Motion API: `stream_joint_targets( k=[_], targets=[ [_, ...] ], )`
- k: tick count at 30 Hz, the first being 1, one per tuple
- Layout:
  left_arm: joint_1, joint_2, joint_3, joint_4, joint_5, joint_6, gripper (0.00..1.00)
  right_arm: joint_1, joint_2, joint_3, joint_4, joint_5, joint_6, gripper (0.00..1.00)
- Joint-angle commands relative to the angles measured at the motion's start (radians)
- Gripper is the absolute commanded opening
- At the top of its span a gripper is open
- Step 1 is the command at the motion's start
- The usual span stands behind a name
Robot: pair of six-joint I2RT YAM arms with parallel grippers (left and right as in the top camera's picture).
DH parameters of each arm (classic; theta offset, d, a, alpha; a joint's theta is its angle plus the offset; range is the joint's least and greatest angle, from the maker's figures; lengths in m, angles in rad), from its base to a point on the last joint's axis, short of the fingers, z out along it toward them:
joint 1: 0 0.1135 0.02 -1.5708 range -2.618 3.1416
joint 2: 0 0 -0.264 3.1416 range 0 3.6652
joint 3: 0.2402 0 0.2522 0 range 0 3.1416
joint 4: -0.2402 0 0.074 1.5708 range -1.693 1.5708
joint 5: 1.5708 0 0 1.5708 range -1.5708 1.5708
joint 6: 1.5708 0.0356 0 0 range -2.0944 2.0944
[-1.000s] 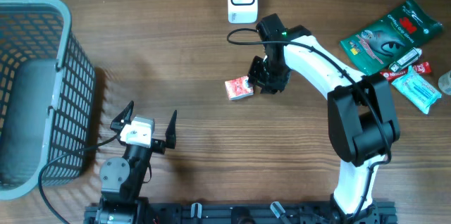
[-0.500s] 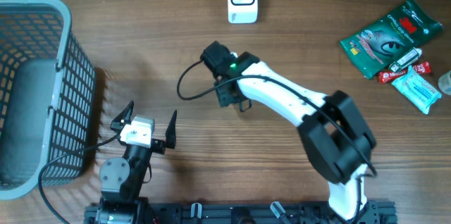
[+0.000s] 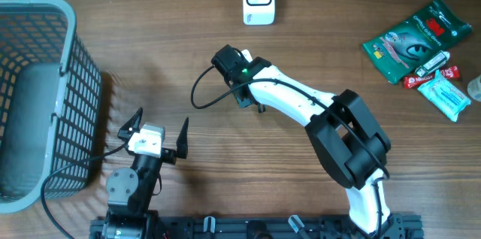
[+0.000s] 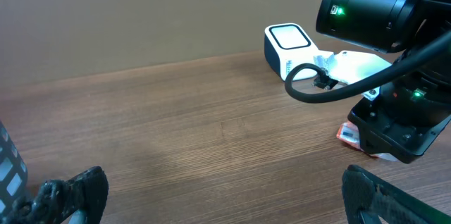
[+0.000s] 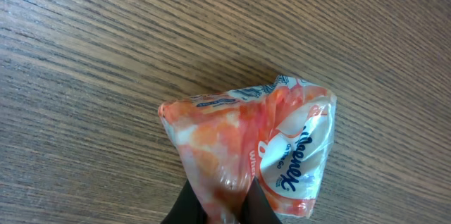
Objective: Scan the item barcode
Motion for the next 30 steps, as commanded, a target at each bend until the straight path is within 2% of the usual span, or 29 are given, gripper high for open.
stream_joint_targets(
  k=[1, 3, 5, 7, 9, 12, 13, 14, 17, 22, 30],
  targets=[
    [-0.005, -0.003, -0.006, 0.0, 0.012, 0.012, 1.0, -0.008, 0.018, 0.017, 0.005, -0.036, 0.05, 0.04],
    [-0.005, -0.003, -0.006, 0.0, 0.012, 0.012, 1.0, -0.009, -0.05, 0.051, -0.006, -0.078, 0.068, 0.04],
    [-0.005, -0.003, -0.006, 0.0, 0.012, 0.012, 1.0, -0.015, -0.201, 0.058, 0.002, -0.158, 0.06, 0.04],
    [-0.005, -0.003, -0.006, 0.0, 0.012, 0.012, 1.0, -0.022, -0.324, 0.058, 0.016, -0.27, -0.055, 0.04],
    [-0.005, -0.003, -0.006, 0.0, 0.012, 0.012, 1.0, -0.045, -0.443, 0.058, 0.021, -0.501, -0.244, 0.04],
    [-0.005, -0.003, -0.006, 0.0, 0.012, 0.012, 1.0, -0.154, -0.543, 0.058, -0.047, -1.08, -0.615, 0.04],
    [-0.005, -0.003, -0.006, 0.0, 0.012, 0.012, 1.0, -0.207, -0.55, 0.058, -0.103, -1.26, -0.759, 0.04],
    [-0.005, -0.003, -0.006, -0.001, 0.012, 0.012, 1.0, -0.288, -0.541, 0.047, -0.19, -1.466, -0.967, 0.04],
    [-0.005, -0.003, -0.006, -0.001, 0.012, 0.012, 1.0, -0.381, -0.502, -0.031, -0.203, -1.661, -1.149, 0.04],
    [-0.005, -0.003, -0.006, 0.0, 0.012, 0.012, 1.0, -0.454, -0.381, -0.164, -0.039, -1.966, -1.168, 0.04],
    [-0.005, -0.003, -0.006, 0.0, 0.012, 0.012, 1.0, -0.454, -0.317, -0.168, -0.012, -1.965, -1.066, 0.04]
  ],
)
